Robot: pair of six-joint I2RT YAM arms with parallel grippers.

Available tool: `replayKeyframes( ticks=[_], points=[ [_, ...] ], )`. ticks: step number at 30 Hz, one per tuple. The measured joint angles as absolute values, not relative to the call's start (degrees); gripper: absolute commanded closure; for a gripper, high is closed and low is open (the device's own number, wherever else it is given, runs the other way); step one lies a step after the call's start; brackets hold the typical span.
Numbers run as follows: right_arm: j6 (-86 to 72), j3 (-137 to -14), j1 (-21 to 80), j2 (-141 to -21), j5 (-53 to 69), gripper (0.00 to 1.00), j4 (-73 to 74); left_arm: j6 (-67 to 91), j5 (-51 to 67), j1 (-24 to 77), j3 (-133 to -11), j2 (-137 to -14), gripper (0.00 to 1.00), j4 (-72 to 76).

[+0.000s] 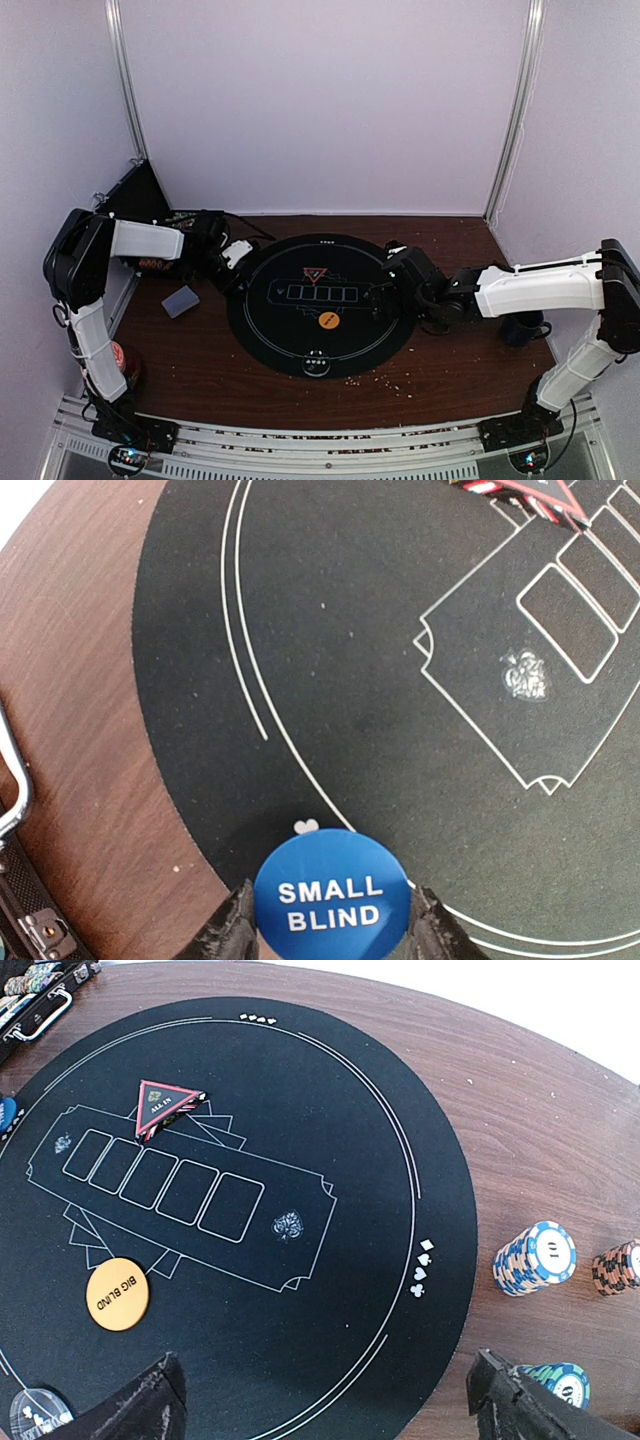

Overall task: Distribute texas hold em gaming equipment
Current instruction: Place the small blind button in the small blind area, then move the big blind button to the big blind area.

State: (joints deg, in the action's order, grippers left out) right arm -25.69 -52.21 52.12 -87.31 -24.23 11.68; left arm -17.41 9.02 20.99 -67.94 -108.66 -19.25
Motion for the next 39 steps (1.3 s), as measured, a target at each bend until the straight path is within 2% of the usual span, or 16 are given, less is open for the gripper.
replayKeyframes(
  ticks=[4, 10, 20, 24, 33, 39],
  points=[
    [-25.7, -52.2, 52.1, -87.3, -24.2, 0.0, 11.7, -17.4, 8.8, 21.0, -67.5, -108.7, 0.51, -19.2],
    [-25.7, -52.2, 52.1, -87.3, -24.2, 0.0, 11.7, -17.4, 8.7, 21.0, -67.3, -109.4, 0.42, -18.8],
    [-25.1, -52.2, 52.2, -87.3, -23.6, 0.0, 11.7, -17.4, 8.3, 21.0, -66.8, -109.8, 0.17, -18.0],
    [-23.4, -52.2, 53.1, -87.5, -21.5, 0.0, 11.2, -17.4, 7.9, 21.0, -66.8, -109.6, 0.03, -18.0],
    [-20.5, -59.9, 59.5, -98.5, -17.5, 0.0, 11.3, -17.0, 7.6, 21.0, -66.8, -103.9, 0.02, -18.1],
    [-21.1, -68.5, 59.9, -108.2, -15.3, 0.0, 12.9, -17.1, 7.6, 21.0, -66.3, -98.1, 0.02, -18.0]
  ],
)
